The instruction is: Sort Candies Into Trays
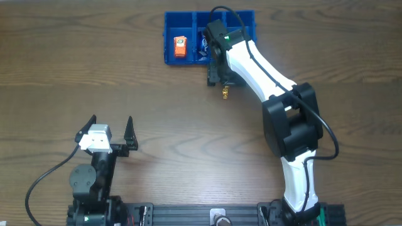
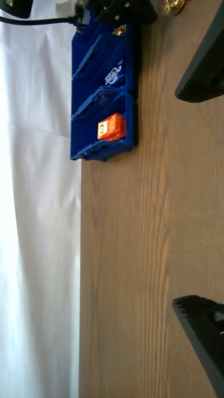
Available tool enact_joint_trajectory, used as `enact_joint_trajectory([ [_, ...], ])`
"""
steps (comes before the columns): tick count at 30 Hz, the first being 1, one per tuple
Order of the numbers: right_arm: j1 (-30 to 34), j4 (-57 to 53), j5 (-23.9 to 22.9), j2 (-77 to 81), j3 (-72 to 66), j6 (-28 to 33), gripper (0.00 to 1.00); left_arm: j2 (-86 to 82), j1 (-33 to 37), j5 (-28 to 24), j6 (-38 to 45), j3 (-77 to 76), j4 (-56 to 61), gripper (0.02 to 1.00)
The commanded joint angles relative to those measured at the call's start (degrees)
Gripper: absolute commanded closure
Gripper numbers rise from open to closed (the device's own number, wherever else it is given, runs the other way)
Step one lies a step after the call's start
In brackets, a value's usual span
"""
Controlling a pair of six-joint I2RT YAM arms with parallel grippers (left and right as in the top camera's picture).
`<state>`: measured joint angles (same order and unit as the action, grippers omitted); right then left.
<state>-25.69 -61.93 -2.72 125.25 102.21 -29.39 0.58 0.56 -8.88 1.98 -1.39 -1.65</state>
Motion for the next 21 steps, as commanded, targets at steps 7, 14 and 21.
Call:
enact_joint_trajectory([
  [7, -0.11, -1.66, 1.60, 3.78, 0.00, -2.69, 0.323, -0.33, -0.22, -1.03, 0.85, 1.11, -1.95, 0.023],
  [14, 0.37, 0.35, 2.89, 3.78, -1.66, -3.41, 0.347, -0.33, -0.22, -1.03, 0.85, 1.11, -1.95, 0.023],
  [21, 0.96, 2.93, 2.89, 3.78, -3.58, -2.10, 0.364, -0.33, -0.20, -1.03, 0.85, 1.11, -1.95, 0.020],
])
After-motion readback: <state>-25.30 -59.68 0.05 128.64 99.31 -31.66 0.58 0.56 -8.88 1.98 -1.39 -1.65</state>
